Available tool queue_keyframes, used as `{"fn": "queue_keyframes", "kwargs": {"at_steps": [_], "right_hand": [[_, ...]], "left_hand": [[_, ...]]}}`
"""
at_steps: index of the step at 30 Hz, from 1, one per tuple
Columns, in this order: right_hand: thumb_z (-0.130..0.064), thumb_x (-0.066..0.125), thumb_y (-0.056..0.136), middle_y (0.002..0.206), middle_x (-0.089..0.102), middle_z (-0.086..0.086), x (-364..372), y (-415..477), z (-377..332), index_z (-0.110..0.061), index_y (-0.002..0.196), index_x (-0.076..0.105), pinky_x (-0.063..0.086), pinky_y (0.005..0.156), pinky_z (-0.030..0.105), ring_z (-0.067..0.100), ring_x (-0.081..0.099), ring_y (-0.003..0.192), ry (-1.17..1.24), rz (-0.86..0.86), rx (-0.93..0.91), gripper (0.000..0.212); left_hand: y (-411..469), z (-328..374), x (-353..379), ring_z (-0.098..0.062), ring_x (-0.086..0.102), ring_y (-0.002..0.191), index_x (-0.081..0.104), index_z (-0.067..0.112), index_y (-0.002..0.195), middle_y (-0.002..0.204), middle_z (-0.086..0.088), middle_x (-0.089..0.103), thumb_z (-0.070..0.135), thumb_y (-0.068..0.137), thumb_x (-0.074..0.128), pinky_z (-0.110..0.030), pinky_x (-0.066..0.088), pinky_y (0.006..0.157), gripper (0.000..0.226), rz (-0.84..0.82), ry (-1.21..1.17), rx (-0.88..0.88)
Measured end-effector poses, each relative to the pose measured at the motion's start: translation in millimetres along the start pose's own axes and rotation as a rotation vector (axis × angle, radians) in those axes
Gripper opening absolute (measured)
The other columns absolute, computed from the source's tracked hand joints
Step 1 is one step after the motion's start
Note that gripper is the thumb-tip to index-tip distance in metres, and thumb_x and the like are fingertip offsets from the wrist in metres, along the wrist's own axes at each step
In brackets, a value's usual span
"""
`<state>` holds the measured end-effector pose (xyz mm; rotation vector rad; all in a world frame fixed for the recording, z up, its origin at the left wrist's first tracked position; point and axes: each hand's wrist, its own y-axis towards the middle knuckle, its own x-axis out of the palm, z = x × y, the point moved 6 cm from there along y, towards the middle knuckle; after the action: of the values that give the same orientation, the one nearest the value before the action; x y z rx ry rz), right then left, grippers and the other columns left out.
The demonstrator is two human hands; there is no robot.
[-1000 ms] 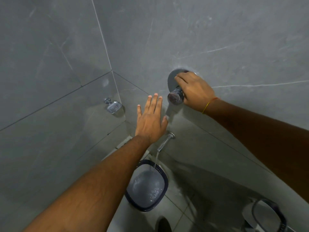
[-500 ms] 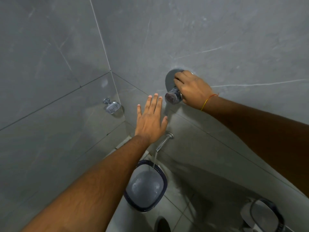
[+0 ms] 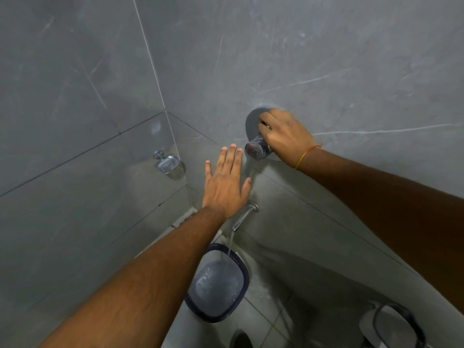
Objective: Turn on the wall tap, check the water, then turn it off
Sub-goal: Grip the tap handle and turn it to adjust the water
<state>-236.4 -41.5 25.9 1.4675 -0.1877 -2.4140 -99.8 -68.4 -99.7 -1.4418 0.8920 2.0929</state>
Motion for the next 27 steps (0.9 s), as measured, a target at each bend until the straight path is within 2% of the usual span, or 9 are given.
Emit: {"fn": "queue_keyframes", "kwargs": {"at_steps": [5,10,12,14,16,17,20,24,27], "right_hand": [[-0.007,0.051,0.099,0.115,0.066,0.020,2,1,2,0.002,0.111,0.067,0.048,0.085,0.046,0.038,0.060,0.109,-0.015,-0.010,0.011,0.022],[-0.009,0.051,0.097,0.106,0.067,0.018,1,0,3,0.001,0.105,0.069,0.050,0.082,0.046,0.037,0.061,0.104,-0.042,0.017,-0.026,0.022],[-0.010,0.053,0.094,0.098,0.068,0.017,-2,-2,5,0.000,0.097,0.070,0.051,0.076,0.044,0.036,0.064,0.097,-0.044,0.094,-0.008,0.020],[-0.010,0.063,0.088,0.083,0.068,0.013,-4,-7,7,-0.003,0.084,0.072,0.049,0.068,0.039,0.033,0.066,0.084,-0.043,0.227,0.056,0.012],[-0.009,0.071,0.085,0.077,0.067,0.012,-3,-13,4,-0.004,0.079,0.072,0.045,0.066,0.037,0.032,0.066,0.077,0.017,0.378,0.152,0.007],[-0.009,0.071,0.085,0.076,0.066,0.012,0,-16,2,-0.004,0.078,0.072,0.042,0.067,0.038,0.032,0.066,0.077,0.071,0.430,0.223,0.009],[-0.020,0.056,0.089,0.074,0.064,0.014,12,-22,-5,-0.005,0.074,0.069,0.035,0.071,0.040,0.032,0.060,0.080,0.253,0.544,0.449,0.024],[-0.009,0.062,0.079,0.078,0.067,0.013,22,-22,-4,-0.009,0.074,0.069,0.037,0.072,0.040,0.035,0.065,0.079,0.343,0.476,0.604,0.009],[-0.006,0.069,0.076,0.085,0.071,0.015,18,-22,-3,-0.009,0.076,0.071,0.045,0.075,0.041,0.037,0.065,0.080,0.413,0.400,0.691,0.003]], "left_hand": [[-1,1,-3,-0.025,-0.002,0.162,0.005,0.016,0.166,0.177,-0.007,0.001,0.051,0.103,0.031,-0.066,0.009,0.127,0.077,0.000,-0.012,0.003],[-2,-2,-5,-0.025,-0.003,0.162,0.005,0.016,0.166,0.177,-0.007,0.000,0.052,0.103,0.030,-0.065,0.009,0.127,0.077,0.000,-0.008,-0.001],[-2,-4,-6,-0.024,-0.004,0.162,0.004,0.016,0.166,0.177,-0.007,-0.001,0.053,0.103,0.030,-0.065,0.008,0.128,0.077,0.001,-0.004,-0.006],[-2,-5,-5,-0.024,-0.005,0.162,0.004,0.017,0.166,0.177,-0.006,-0.001,0.053,0.103,0.031,-0.064,0.007,0.128,0.077,-0.001,-0.001,-0.012],[-3,-6,-5,-0.024,-0.005,0.162,0.004,0.016,0.166,0.177,-0.006,0.000,0.053,0.103,0.032,-0.064,0.008,0.128,0.078,-0.004,-0.004,-0.011],[-4,-7,-6,-0.023,-0.005,0.162,0.004,0.016,0.166,0.177,-0.006,0.000,0.052,0.103,0.033,-0.064,0.008,0.128,0.078,-0.003,-0.004,-0.008],[-4,-10,-9,-0.023,-0.004,0.162,0.006,0.016,0.166,0.177,-0.006,0.002,0.052,0.102,0.032,-0.064,0.009,0.128,0.078,0.014,-0.003,0.000],[-1,-14,-23,-0.022,-0.005,0.162,0.007,0.015,0.166,0.177,-0.005,0.002,0.053,0.101,0.030,-0.064,0.008,0.128,0.079,0.023,0.007,0.011],[7,-11,-45,-0.022,-0.005,0.162,0.007,0.015,0.166,0.177,-0.005,0.001,0.050,0.102,0.034,-0.065,0.010,0.128,0.078,0.056,-0.005,0.013]]}}
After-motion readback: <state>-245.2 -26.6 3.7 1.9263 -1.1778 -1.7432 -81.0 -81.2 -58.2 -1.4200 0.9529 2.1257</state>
